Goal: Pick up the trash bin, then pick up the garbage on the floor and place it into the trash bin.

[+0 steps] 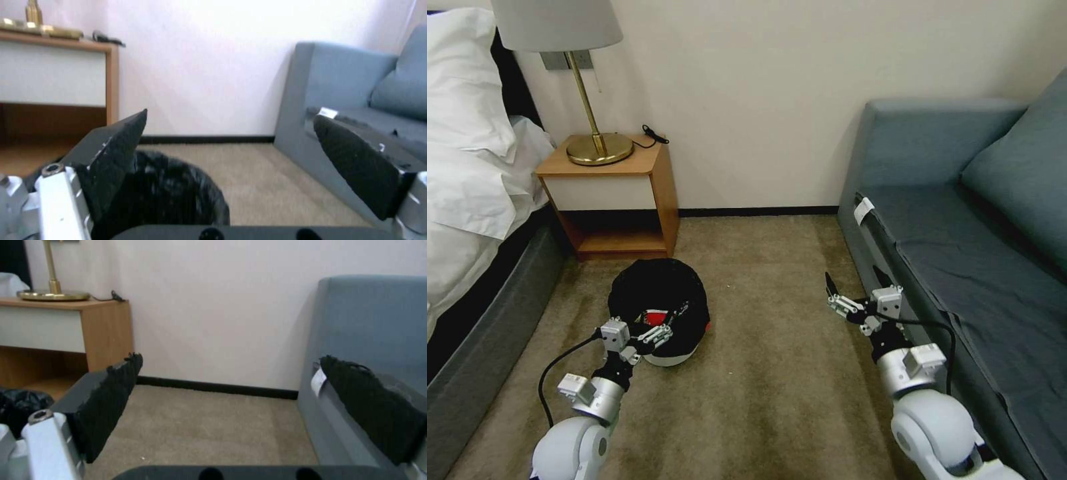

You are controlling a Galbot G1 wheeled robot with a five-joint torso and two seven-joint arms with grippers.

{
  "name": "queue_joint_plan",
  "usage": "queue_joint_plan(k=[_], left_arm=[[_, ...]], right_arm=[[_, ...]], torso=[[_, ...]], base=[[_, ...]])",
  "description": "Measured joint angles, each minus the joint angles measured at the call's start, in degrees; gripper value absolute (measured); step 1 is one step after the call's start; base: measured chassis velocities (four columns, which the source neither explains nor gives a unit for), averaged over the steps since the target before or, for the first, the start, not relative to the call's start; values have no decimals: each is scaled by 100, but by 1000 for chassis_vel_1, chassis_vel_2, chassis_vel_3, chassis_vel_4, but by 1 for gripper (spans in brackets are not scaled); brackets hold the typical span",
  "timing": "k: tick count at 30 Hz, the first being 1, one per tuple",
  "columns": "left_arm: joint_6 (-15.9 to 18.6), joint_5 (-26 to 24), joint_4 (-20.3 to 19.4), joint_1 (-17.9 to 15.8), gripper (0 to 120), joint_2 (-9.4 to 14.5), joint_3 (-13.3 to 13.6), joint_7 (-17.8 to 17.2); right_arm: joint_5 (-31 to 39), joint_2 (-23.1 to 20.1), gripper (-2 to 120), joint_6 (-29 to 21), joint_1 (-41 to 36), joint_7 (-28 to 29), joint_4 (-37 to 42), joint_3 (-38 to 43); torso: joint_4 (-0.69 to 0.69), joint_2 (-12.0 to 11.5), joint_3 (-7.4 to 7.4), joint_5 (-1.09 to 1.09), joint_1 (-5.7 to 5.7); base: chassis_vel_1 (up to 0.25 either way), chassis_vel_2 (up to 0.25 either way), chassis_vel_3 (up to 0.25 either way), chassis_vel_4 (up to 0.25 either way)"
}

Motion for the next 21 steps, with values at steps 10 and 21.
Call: queue_joint_plan(k=[10, 21], left_arm=[[-189, 211, -58, 163, 100, -310, -297, -1161], [-81, 113, -270, 406, 100, -321, -384, -1625]], right_arm=[[-257, 284, 100, 257, -321, -218, 111, 336], [-293, 300, 100, 323, -433, -350, 144, 441]], torso=[[1, 0, 0, -1, 0], [2, 0, 1, -1, 0]], base=[[0, 0, 0, 0], [0, 0, 0, 0]])
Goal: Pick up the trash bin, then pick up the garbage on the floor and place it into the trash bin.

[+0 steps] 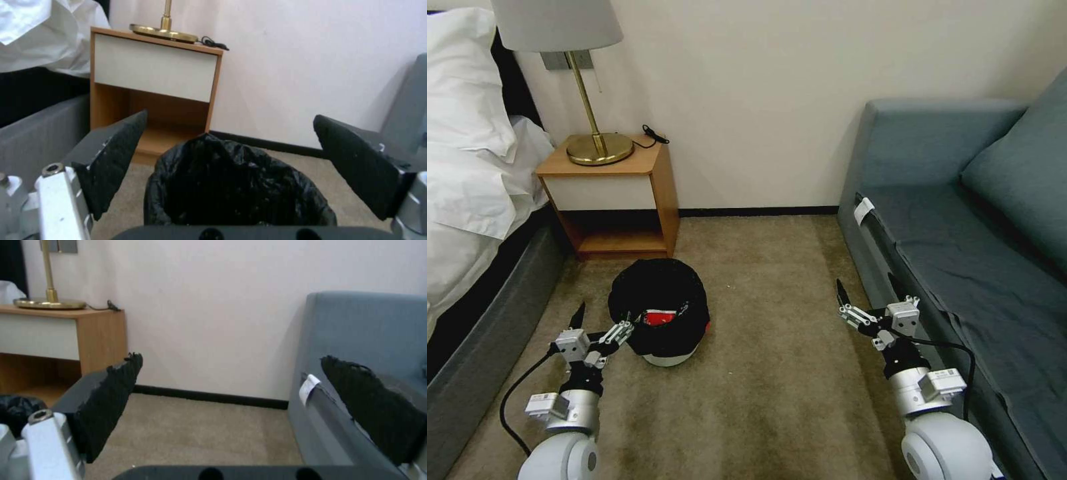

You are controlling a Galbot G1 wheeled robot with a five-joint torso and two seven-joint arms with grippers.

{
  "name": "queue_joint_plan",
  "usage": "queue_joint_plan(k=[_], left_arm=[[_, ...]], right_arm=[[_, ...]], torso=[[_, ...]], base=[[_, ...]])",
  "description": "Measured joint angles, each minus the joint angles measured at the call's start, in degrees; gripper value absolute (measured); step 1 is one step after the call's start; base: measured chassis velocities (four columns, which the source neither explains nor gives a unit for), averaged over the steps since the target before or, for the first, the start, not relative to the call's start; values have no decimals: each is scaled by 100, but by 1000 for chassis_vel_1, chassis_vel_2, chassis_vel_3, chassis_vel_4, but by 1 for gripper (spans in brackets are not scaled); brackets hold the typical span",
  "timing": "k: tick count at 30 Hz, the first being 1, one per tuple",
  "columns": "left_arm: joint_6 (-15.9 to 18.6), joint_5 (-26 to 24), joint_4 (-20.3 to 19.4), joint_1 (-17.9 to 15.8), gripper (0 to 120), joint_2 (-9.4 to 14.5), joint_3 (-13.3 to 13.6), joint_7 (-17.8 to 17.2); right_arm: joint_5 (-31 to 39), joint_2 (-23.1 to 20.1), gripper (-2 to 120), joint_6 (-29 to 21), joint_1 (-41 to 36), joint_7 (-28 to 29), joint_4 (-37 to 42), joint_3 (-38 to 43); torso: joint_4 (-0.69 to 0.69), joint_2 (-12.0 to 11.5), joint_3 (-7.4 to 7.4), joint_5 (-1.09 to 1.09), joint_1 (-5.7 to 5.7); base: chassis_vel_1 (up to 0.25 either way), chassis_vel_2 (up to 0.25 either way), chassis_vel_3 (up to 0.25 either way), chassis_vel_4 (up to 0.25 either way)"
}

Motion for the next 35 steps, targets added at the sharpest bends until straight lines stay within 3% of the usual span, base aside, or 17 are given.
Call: queue_joint_plan(k=[9, 35], left_arm=[[37, 63, -27, 43, 100, 22, 49, -183], [-28, 20, -44, -49, 100, 95, 63, -140]], right_arm=[[-82, 215, 100, 165, -86, -71, -28, -41], [-259, 230, 100, 130, -70, -174, -101, -20]], torso=[[0, -1, 0, -1, 0], [0, -1, 0, 0, 0]], base=[[0, 0, 0, 0], [0, 0, 0, 0]])
